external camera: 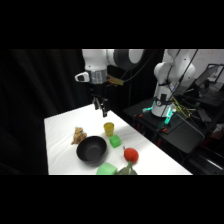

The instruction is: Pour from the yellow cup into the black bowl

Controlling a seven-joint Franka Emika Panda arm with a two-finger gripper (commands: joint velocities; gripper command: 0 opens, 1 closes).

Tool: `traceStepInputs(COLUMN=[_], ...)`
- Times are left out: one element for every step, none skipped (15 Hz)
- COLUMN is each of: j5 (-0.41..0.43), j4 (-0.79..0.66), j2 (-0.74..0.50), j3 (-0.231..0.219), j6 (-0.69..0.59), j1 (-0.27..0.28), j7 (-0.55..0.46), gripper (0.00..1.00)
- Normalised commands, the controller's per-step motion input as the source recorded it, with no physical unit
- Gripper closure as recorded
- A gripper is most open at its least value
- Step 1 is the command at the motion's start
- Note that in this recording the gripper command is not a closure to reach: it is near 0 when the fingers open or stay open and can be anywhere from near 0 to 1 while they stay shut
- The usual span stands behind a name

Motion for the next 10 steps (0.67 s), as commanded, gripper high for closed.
traceStepInputs(j5=[0.000,0.009,0.034,0.057,0.060,0.043,0.059,0.069,0.123,0.207], j4=[0.01,-0.11,-0.28,-0.43,-0.53,-0.60,-0.58,-0.56,-0.51,-0.48], j2=[0.00,-0.02,-0.07,-0.11,-0.14,-0.14,-0.12,-0.11,-0.10,-0.11], j3=[0.020,0.011,0.006,0.000,-0.009,-0.020,-0.027,-0.032,-0.029,-0.023], j6=[-0.02,0.06,0.20,0.33,0.42,0.51,0.51,0.49,0.47,0.48], j1=[-0.019,-0.029,-0.040,-0.050,-0.059,-0.068,-0.074,-0.081,-0.086,-0.095], j7=[0.00,0.00,-0.04,-0.06,-0.08,-0.10,-0.13,-0.17,-0.22,-0.30], gripper=[0.00,0.00,0.00,0.00,0.00,0.00,0.00,0.00,0.00,0.00])
